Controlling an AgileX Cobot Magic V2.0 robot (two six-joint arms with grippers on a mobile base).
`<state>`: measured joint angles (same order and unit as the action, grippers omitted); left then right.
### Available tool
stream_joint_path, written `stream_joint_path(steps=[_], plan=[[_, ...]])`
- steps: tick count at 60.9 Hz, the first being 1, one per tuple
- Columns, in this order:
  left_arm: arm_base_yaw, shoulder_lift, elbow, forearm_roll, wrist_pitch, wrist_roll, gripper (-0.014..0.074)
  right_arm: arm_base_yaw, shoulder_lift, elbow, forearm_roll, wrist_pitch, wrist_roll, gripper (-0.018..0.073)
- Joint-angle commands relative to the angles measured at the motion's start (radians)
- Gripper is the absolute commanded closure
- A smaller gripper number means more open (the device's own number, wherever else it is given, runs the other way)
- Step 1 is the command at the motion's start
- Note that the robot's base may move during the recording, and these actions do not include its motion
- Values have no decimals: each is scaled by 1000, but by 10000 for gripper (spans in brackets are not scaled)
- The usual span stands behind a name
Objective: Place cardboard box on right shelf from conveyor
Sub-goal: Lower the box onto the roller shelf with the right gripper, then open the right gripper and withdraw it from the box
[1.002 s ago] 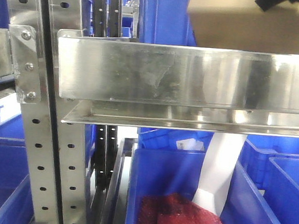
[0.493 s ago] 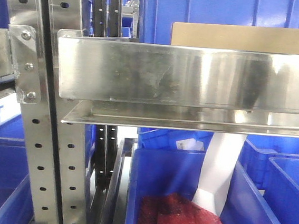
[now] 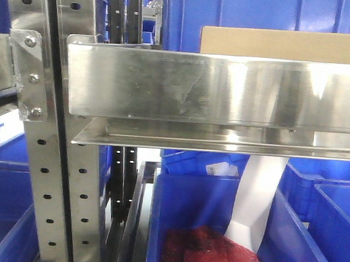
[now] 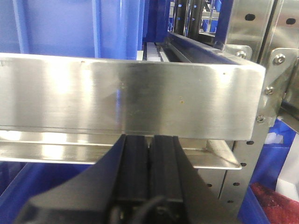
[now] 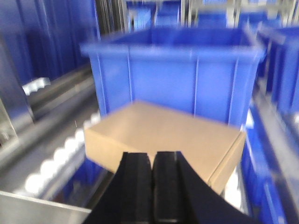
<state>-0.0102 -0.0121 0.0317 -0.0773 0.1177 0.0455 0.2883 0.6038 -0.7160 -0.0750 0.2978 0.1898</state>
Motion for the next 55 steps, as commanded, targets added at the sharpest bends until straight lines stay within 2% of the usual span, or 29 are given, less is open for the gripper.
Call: stream_joint_path(steps=[1, 37, 42, 50, 55], plan=[[2, -15, 8, -6, -85, 0, 713, -1, -13, -26, -7, -93, 3, 510], [2, -15, 8, -6, -85, 0, 713, -1, -13, -26, -7, -94, 3, 510], [2, -15, 8, -6, -85, 0, 713, -1, -14, -19, 24, -93, 0, 510], [2, -15, 8, -6, -85, 0, 712, -9, -20, 18, 56, -96, -74, 510], [2, -15, 8, -6, -85, 0, 712, -40, -41, 65, 92, -107, -121, 510]])
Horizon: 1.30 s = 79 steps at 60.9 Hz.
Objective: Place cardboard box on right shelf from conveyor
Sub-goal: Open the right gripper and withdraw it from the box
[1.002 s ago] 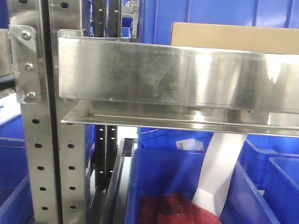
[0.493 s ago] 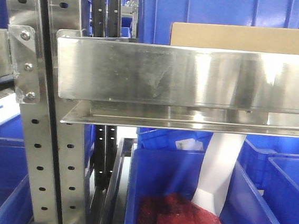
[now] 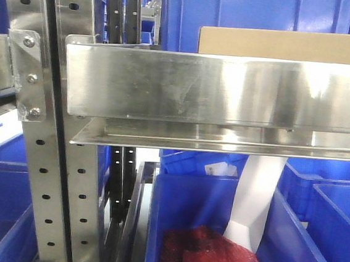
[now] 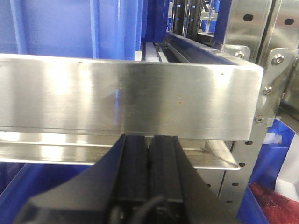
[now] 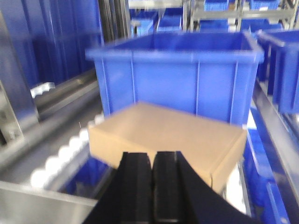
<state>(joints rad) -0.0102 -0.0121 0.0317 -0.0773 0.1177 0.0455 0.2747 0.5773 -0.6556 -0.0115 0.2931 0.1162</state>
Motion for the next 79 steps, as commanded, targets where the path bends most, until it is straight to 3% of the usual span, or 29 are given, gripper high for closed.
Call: stream_joint_path(steps=[1, 16, 30, 48, 79], plan=[[2, -15, 8, -6, -85, 0, 713, -39, -24, 19, 34, -108, -54, 510], [2, -15, 8, -6, -85, 0, 713, -234, -234, 271, 58, -234, -61, 510], [2, -15, 8, -6, -85, 0, 712, -329, -446, 479, 62, -283, -69, 510], [2, -15, 8, -6, -85, 0, 713, -341, -606, 685, 62, -311, -70, 510], [2, -15, 8, -6, -85, 0, 713, -341, -606, 681, 64, -274, -68, 510]])
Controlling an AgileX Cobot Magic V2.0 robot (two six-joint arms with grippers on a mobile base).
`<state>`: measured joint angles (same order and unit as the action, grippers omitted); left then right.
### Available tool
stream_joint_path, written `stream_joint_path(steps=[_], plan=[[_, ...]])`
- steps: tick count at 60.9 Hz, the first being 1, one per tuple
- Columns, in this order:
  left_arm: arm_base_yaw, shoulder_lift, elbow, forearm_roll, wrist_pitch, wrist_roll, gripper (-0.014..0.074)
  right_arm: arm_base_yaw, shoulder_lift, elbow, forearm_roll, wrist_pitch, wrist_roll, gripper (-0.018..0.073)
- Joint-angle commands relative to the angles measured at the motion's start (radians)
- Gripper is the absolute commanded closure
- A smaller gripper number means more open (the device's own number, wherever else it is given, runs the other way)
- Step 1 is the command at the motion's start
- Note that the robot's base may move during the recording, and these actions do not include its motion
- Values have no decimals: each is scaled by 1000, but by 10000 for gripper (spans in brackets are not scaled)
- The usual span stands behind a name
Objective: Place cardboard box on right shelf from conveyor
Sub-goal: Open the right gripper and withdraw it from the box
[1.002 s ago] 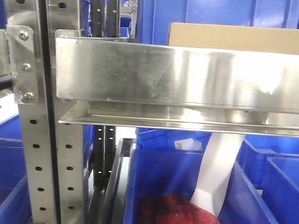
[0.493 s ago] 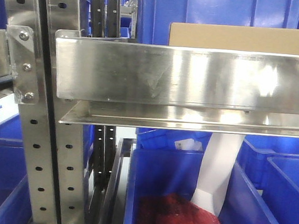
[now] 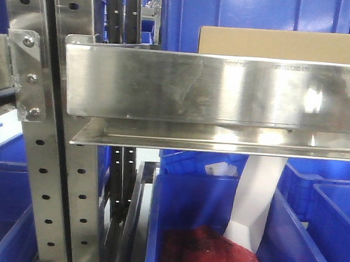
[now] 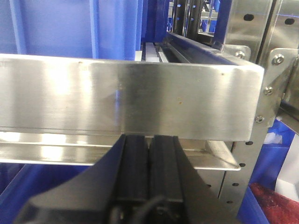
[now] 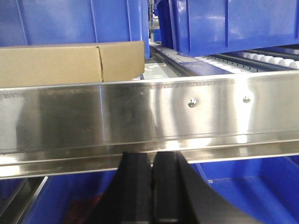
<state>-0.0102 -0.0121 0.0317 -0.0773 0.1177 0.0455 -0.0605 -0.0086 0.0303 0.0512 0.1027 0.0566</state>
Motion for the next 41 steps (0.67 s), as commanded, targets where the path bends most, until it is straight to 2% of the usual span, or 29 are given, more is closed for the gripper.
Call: stream_joint_path(steps=[1, 41], plan=[[2, -15, 8, -6, -85, 0, 713, -6, -20, -5, 1, -84, -8, 510], [2, -15, 8, -6, -85, 0, 712, -6, -20, -5, 1, -83, -8, 510]])
